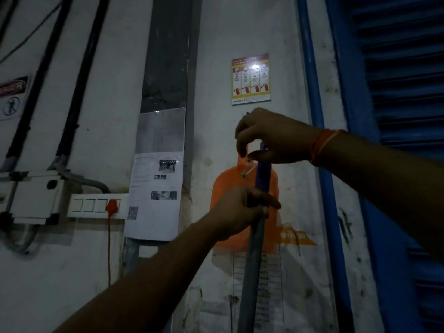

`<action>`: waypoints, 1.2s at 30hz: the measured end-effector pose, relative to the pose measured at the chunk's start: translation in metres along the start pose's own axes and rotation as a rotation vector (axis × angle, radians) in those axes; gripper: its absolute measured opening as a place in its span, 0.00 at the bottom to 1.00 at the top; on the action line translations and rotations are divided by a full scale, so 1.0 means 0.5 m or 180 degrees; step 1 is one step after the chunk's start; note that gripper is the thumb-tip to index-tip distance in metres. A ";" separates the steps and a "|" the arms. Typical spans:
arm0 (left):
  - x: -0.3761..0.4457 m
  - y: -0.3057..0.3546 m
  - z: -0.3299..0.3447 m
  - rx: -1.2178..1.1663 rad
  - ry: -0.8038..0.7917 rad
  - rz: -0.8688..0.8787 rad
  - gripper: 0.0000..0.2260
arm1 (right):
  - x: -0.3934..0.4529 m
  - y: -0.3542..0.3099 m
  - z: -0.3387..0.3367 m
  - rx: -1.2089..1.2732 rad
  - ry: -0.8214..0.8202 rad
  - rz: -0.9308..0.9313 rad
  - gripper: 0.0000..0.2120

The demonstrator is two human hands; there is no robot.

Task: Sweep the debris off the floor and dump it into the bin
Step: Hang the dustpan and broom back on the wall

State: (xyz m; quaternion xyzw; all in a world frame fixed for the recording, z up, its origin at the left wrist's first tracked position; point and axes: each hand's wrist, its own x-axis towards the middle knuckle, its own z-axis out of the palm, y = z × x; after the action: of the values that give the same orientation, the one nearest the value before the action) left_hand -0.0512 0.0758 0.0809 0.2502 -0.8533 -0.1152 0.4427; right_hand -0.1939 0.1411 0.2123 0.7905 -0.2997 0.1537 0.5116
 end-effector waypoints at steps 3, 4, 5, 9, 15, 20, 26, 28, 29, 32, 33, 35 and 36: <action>0.013 -0.021 0.016 0.0364 0.0006 0.0093 0.12 | 0.050 0.032 0.035 -0.0314 -0.0779 0.0014 0.19; 0.018 -0.032 0.018 0.0469 0.0032 0.0108 0.11 | 0.058 0.058 0.055 -0.0266 -0.1118 0.0164 0.21; 0.024 -0.042 0.019 0.0545 0.0061 0.0127 0.11 | 0.064 0.092 0.080 -0.0309 -0.1257 0.0284 0.22; 0.042 -0.083 0.007 0.0629 0.0122 0.0199 0.11 | 0.092 0.110 0.110 -0.0134 -0.1142 0.0362 0.14; 0.082 -0.113 -0.040 0.0358 0.0228 0.0328 0.11 | 0.117 0.131 0.135 0.1168 0.0807 0.1047 0.14; 0.150 -0.116 -0.083 0.0276 0.0408 0.0541 0.11 | 0.160 0.191 0.183 0.2209 0.1826 0.1750 0.07; 0.237 -0.134 -0.116 -0.0071 0.0350 0.0304 0.11 | 0.237 0.254 0.235 0.2660 0.2140 0.2224 0.06; 0.258 -0.134 -0.131 -0.0079 0.0353 0.0260 0.10 | 0.255 0.275 0.243 0.2816 0.2133 0.2307 0.05; 0.266 -0.134 -0.136 -0.0035 0.0376 0.0249 0.10 | 0.262 0.286 0.247 0.2855 0.2122 0.2356 0.06; 0.283 -0.126 -0.146 0.0198 0.0353 0.0259 0.10 | 0.278 0.308 0.259 0.2883 0.2078 0.2571 0.07; 0.287 -0.124 -0.148 0.0252 0.0302 0.0248 0.10 | 0.281 0.313 0.265 0.2861 0.2042 0.2697 0.08; 0.292 -0.121 -0.148 0.0288 0.0229 0.0202 0.10 | 0.285 0.315 0.274 0.2813 0.1949 0.2938 0.08; 0.294 -0.121 -0.148 0.0270 0.0200 0.0164 0.10 | 0.286 0.316 0.277 0.2803 0.1902 0.3030 0.08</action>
State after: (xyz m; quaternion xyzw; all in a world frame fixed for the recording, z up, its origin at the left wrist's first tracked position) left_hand -0.0422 -0.0512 0.2012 0.2502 -0.8493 -0.0596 0.4610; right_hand -0.1919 -0.0761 0.3446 0.6311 -0.3694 0.6771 0.0825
